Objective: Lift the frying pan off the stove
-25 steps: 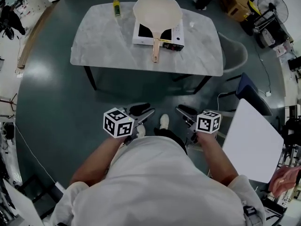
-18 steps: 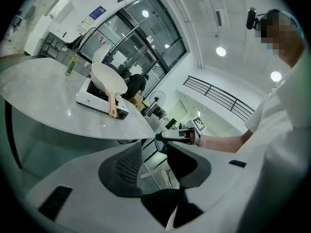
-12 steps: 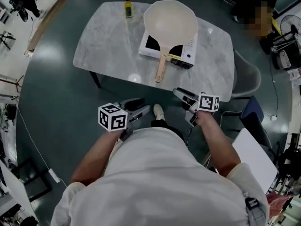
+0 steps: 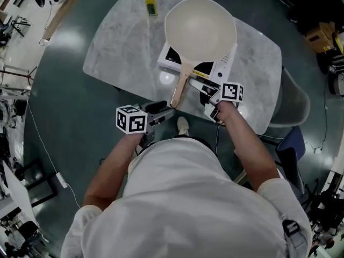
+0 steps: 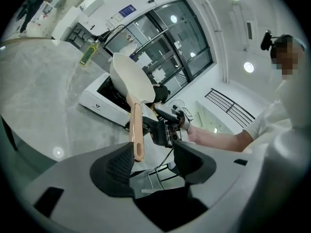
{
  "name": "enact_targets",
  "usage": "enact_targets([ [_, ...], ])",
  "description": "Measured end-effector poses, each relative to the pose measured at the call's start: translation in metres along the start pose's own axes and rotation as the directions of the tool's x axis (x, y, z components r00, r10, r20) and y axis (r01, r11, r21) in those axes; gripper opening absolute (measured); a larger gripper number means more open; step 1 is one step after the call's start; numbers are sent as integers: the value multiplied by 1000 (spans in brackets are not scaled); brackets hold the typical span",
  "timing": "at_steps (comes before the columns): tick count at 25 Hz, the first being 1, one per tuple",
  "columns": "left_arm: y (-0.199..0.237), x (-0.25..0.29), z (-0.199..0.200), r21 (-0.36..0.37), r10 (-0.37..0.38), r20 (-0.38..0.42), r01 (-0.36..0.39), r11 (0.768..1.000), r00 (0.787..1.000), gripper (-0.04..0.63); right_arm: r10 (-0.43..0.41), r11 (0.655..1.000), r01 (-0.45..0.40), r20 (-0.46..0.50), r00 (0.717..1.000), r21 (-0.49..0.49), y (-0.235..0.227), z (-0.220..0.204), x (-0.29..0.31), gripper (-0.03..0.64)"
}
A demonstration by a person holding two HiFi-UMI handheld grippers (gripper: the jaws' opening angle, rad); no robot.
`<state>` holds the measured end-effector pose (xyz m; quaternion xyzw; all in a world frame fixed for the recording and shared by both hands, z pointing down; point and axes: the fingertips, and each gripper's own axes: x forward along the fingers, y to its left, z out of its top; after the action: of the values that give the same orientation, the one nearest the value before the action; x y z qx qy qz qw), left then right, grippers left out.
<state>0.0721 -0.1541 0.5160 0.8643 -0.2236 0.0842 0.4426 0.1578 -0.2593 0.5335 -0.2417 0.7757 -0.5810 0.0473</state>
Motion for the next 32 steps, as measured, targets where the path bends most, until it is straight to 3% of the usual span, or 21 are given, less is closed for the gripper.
enact_targets([
  [5, 23, 26, 9, -62, 9, -13, -10, 998, 1000, 256, 41, 998, -38, -45, 998, 55, -14, 21, 34, 305],
  [13, 43, 63, 11, -149, -50, -54, 41, 988, 997, 258, 86, 992, -78, -70, 994, 102, -25, 45, 70, 313],
  [17, 43, 74, 7, -160, -81, -88, 66, 985, 993, 241, 105, 987, -98, -49, 993, 131, -24, 51, 81, 292],
  [22, 43, 78, 3, -167, -82, -101, 64, 984, 992, 117, 132, 980, -131, 4, 991, 149, -19, 62, 83, 216],
  [24, 41, 78, 2, -168, -84, -104, 66, 984, 991, 114, 119, 983, -119, 11, 993, 139, -18, 64, 83, 178],
  [32, 33, 75, 9, -148, -110, -67, 99, 984, 992, 112, 95, 993, -96, 5, 995, 70, -15, 65, 82, 166],
])
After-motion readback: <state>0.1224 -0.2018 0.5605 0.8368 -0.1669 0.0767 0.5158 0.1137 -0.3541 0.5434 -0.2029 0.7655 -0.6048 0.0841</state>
